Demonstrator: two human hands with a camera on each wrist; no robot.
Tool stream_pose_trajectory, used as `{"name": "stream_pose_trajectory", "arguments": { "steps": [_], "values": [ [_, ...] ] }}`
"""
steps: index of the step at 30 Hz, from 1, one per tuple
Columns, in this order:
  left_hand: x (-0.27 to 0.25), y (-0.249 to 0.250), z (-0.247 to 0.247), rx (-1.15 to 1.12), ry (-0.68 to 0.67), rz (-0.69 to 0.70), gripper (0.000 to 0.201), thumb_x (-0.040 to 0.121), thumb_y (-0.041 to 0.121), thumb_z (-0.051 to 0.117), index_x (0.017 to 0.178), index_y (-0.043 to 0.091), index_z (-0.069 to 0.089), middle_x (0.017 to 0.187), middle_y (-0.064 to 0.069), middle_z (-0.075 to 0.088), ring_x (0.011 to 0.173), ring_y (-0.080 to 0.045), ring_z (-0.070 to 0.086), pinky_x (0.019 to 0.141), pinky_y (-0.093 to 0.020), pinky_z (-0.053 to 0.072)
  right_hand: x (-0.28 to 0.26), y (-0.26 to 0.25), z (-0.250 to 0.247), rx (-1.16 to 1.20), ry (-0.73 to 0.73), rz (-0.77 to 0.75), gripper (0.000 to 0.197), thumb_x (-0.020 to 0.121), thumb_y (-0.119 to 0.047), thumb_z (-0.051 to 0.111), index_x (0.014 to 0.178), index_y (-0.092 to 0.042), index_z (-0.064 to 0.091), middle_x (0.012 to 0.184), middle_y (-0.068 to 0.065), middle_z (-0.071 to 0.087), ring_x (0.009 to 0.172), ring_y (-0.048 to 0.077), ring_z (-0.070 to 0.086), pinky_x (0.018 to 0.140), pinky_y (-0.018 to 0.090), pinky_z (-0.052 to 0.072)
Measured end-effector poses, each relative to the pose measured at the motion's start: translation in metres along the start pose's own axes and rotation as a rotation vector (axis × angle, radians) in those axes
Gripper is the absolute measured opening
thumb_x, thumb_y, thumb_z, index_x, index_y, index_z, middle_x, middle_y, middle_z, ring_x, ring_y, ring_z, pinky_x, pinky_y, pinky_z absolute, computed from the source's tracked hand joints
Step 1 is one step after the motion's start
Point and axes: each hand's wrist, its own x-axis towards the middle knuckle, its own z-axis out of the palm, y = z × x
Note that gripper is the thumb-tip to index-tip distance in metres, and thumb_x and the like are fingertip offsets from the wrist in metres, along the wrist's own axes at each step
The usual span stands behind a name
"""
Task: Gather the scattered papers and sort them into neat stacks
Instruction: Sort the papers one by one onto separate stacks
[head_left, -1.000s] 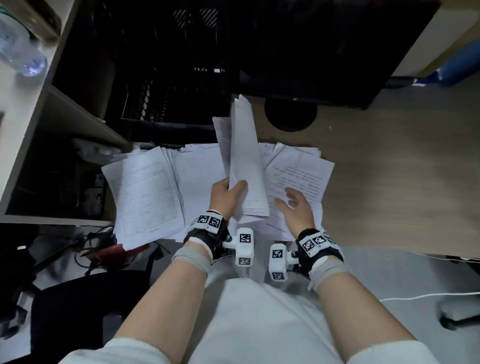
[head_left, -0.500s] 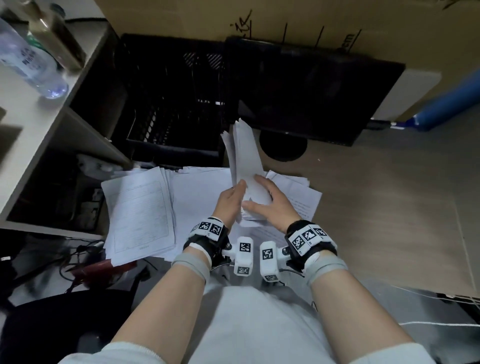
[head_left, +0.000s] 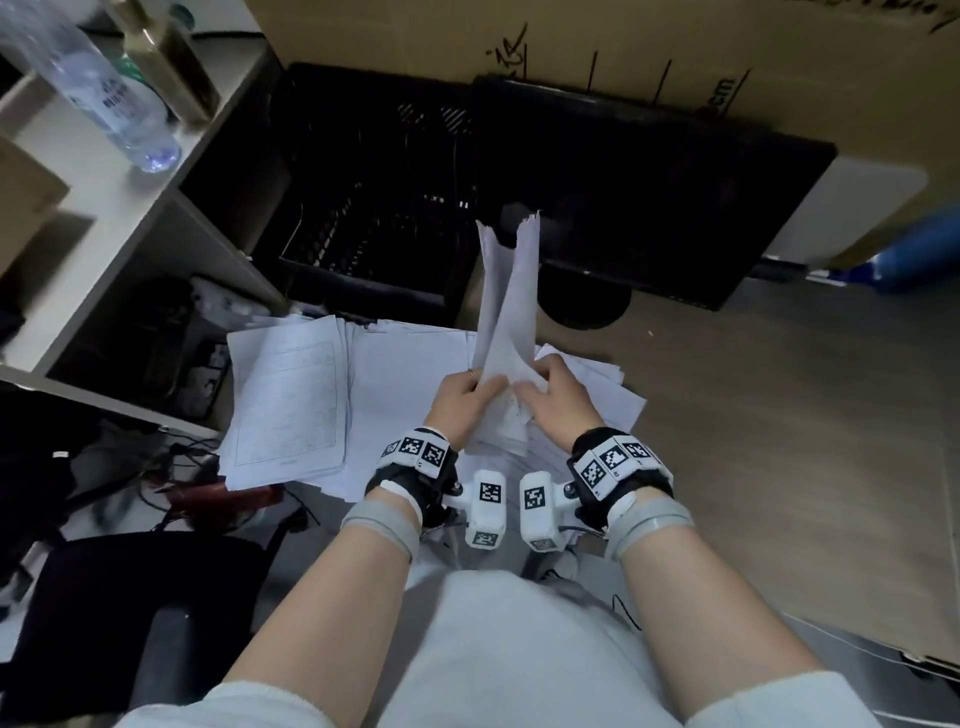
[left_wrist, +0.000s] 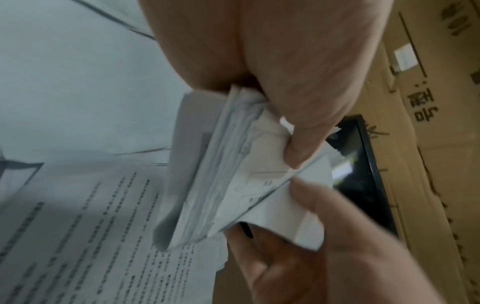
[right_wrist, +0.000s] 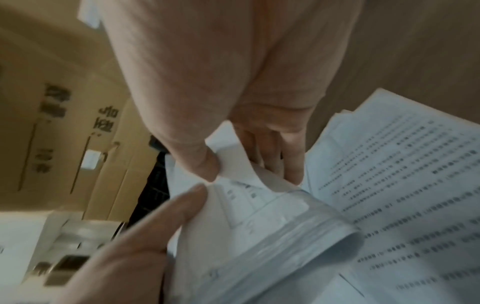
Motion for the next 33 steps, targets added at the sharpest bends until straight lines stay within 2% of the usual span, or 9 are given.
{"name": "stream_pose_trajectory", "arguments": {
  "steps": [6, 11, 14, 16, 19, 22, 27, 29, 33],
  "values": [
    [-0.001, -0.013, -0.008, -0.127, 0.237, -0.067, 0.018, 0.094, 0.023, 0.068, 0.086, 0.008, 0.071, 0.098, -0.021, 0.075, 0.094, -0.040, 0.072, 0.083, -0.052, 0.060, 0.003, 0.041, -0.020, 0.304, 0.341, 0.246, 0.024, 0.095, -0.014, 0.049, 0.119, -0.014, 0.048, 0.095, 0.003, 0.059, 0.075, 0.024, 0.065, 0.080, 0.046, 0.058],
    [-0.006, -0.019, -0.009, -0.118, 0.190, -0.063, 0.021, 0.097, 0.016, 0.065, 0.097, -0.004, 0.071, 0.097, -0.021, 0.075, 0.084, -0.029, 0.072, 0.081, -0.050, 0.059, -0.006, 0.059, -0.018, 0.436, 0.207, 0.310, 0.022, 0.091, -0.023, 0.059, 0.110, -0.013, 0.062, 0.098, 0.003, 0.067, 0.079, 0.022, 0.068, 0.076, 0.041, 0.061],
    [-0.010, -0.023, -0.010, -0.125, 0.086, -0.086, 0.016, 0.098, 0.017, 0.065, 0.096, 0.003, 0.073, 0.093, -0.014, 0.077, 0.085, -0.029, 0.074, 0.079, -0.043, 0.060, -0.009, 0.064, -0.014, 0.381, 0.224, 0.289, 0.016, 0.092, -0.027, 0.064, 0.094, -0.012, 0.069, 0.087, 0.003, 0.069, 0.080, 0.026, 0.068, 0.073, 0.040, 0.062],
    [-0.010, -0.026, -0.013, -0.124, 0.095, -0.079, 0.015, 0.099, 0.017, 0.064, 0.096, 0.006, 0.073, 0.095, -0.014, 0.078, 0.090, -0.031, 0.074, 0.082, -0.042, 0.061, -0.007, 0.074, -0.008, 0.363, 0.266, 0.309, 0.018, 0.093, -0.023, 0.062, 0.101, -0.008, 0.069, 0.101, 0.007, 0.070, 0.093, 0.029, 0.068, 0.069, 0.038, 0.062],
    [-0.010, -0.032, -0.025, -0.116, 0.132, -0.057, 0.016, 0.100, 0.018, 0.062, 0.098, 0.006, 0.072, 0.102, -0.018, 0.076, 0.094, -0.031, 0.074, 0.085, -0.042, 0.061, -0.004, 0.082, 0.009, 0.307, 0.293, 0.378, 0.050, 0.092, -0.034, 0.062, 0.131, -0.005, 0.058, 0.135, 0.004, 0.057, 0.095, 0.022, 0.066, 0.073, 0.041, 0.062],
    [-0.012, -0.040, -0.046, -0.070, 0.162, -0.050, 0.016, 0.100, 0.019, 0.062, 0.095, 0.008, 0.073, 0.100, -0.017, 0.077, 0.096, -0.034, 0.074, 0.088, -0.047, 0.060, 0.007, 0.087, 0.035, 0.230, 0.283, 0.390, 0.065, 0.081, -0.049, 0.062, 0.130, -0.007, 0.060, 0.134, 0.002, 0.058, 0.107, 0.027, 0.066, 0.086, 0.047, 0.059],
    [-0.027, -0.070, -0.126, 0.034, 0.310, -0.091, 0.023, 0.100, 0.022, 0.061, 0.091, 0.003, 0.071, 0.090, -0.013, 0.076, 0.087, -0.032, 0.072, 0.081, -0.041, 0.059, 0.014, 0.045, 0.107, 0.063, 0.151, 0.416, 0.028, 0.085, -0.031, 0.059, 0.087, -0.002, 0.061, 0.098, 0.011, 0.064, 0.080, 0.028, 0.062, 0.076, 0.032, 0.050],
    [-0.037, -0.089, -0.162, 0.061, 0.397, -0.122, 0.026, 0.100, 0.024, 0.062, 0.089, 0.003, 0.070, 0.091, -0.017, 0.075, 0.087, -0.036, 0.071, 0.082, -0.043, 0.059, 0.015, 0.039, 0.138, 0.013, 0.128, 0.469, 0.025, 0.092, -0.021, 0.055, 0.096, 0.002, 0.062, 0.108, 0.019, 0.065, 0.082, 0.029, 0.058, 0.070, 0.029, 0.043],
    [-0.054, -0.121, -0.224, 0.046, 0.579, -0.177, 0.034, 0.096, 0.027, 0.063, 0.086, -0.006, 0.065, 0.082, -0.011, 0.065, 0.076, -0.020, 0.058, 0.077, -0.041, 0.053, 0.009, 0.043, 0.193, 0.000, 0.152, 0.598, 0.031, 0.091, -0.019, 0.050, 0.112, 0.000, 0.062, 0.113, 0.020, 0.068, 0.076, 0.030, 0.066, 0.066, 0.031, 0.048]
  ]
}}
